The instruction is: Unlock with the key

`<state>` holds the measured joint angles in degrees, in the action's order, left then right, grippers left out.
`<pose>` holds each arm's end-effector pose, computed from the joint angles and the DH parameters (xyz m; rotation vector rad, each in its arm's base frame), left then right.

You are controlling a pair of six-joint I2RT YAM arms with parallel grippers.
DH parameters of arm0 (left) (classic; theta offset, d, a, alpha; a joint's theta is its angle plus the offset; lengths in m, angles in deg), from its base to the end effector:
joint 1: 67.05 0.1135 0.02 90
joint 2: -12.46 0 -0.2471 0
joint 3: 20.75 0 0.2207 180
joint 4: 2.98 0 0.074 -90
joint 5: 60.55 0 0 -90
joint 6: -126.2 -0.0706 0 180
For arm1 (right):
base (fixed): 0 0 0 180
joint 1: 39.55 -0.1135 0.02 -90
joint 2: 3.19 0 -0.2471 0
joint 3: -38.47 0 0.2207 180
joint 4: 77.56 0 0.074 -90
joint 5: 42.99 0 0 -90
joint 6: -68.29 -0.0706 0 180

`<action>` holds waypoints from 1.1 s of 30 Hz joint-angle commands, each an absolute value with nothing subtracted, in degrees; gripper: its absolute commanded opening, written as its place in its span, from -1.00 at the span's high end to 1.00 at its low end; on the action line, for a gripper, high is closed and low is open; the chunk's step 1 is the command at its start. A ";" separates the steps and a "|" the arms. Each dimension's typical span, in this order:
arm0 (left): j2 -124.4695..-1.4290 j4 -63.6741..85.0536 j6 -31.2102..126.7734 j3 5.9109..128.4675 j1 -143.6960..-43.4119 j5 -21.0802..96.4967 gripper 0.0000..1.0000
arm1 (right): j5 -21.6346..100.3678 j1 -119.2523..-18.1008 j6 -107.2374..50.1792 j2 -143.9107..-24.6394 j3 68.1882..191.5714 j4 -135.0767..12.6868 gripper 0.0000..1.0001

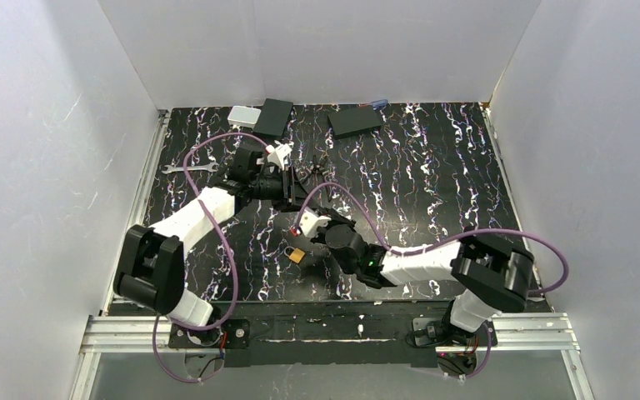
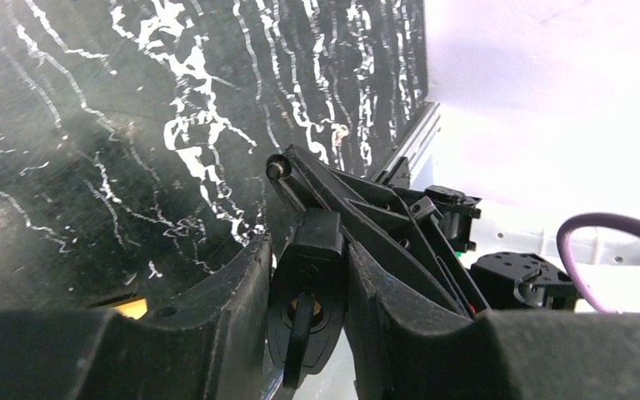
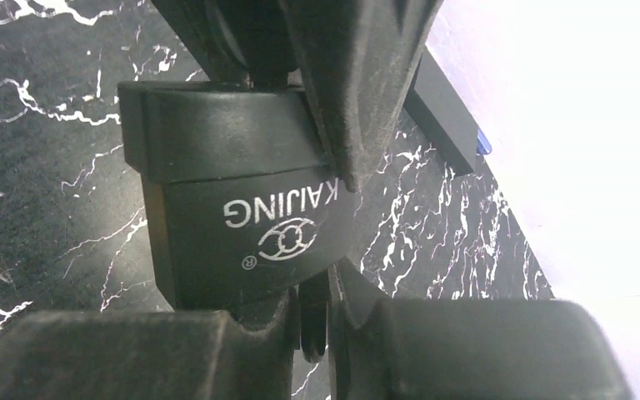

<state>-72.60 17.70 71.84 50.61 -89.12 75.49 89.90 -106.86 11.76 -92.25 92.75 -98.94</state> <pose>0.2725 -0.1653 0.2380 0.2364 2.3086 -1.4191 0.1676 0.2763 0.2055 -0.9558 1.4631 -0.2436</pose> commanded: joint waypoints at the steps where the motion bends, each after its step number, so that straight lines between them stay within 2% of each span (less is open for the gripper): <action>1: -75.36 33.80 67.70 51.48 -89.23 72.22 0.77 | 105.27 -104.06 13.13 -95.18 94.06 -110.72 0.97; 6: -77.80 34.33 66.58 50.64 -89.20 67.83 0.45 | 105.93 -104.06 10.95 -100.48 94.19 -111.31 0.97; 11: -83.07 39.24 64.62 53.43 -89.13 63.91 0.29 | 106.30 -103.49 14.31 -106.72 96.65 -111.48 0.97; 13: -84.65 39.09 64.84 53.55 -88.96 62.99 0.17 | 106.72 -103.32 16.64 -109.96 98.39 -111.58 0.97; 17: -87.18 40.38 64.72 54.34 -88.28 62.03 -0.25 | 106.76 -103.10 22.60 -117.75 98.95 -118.20 0.97; 19: -86.87 40.65 65.10 53.88 -87.50 60.44 -0.55 | 106.32 -103.01 24.84 -119.92 98.66 -121.25 0.97; 21: -85.83 41.10 65.12 53.79 -86.79 58.64 -0.73 | 106.06 -102.72 25.63 -120.70 98.35 -123.10 0.97; 25: -82.22 41.39 64.65 53.52 -86.24 54.28 -0.92 | 103.11 -101.70 22.78 -118.78 97.76 -119.17 0.97; 29: -77.65 42.83 63.66 53.83 -85.98 47.22 -0.97 | 101.90 -100.29 18.71 -116.62 98.62 -112.20 0.97; 30: -76.25 42.84 63.51 53.63 -86.00 45.65 -0.97 | 102.02 -100.02 18.11 -116.21 98.64 -111.58 0.88; 33: -72.58 44.31 63.11 53.84 -85.88 39.98 -0.97 | 101.54 -99.44 16.71 -114.98 97.83 -110.53 0.15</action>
<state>-78.92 40.21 65.09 53.85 -85.67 48.45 100.46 -100.59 20.79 -119.05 97.01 -111.26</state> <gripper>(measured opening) 0.982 0.245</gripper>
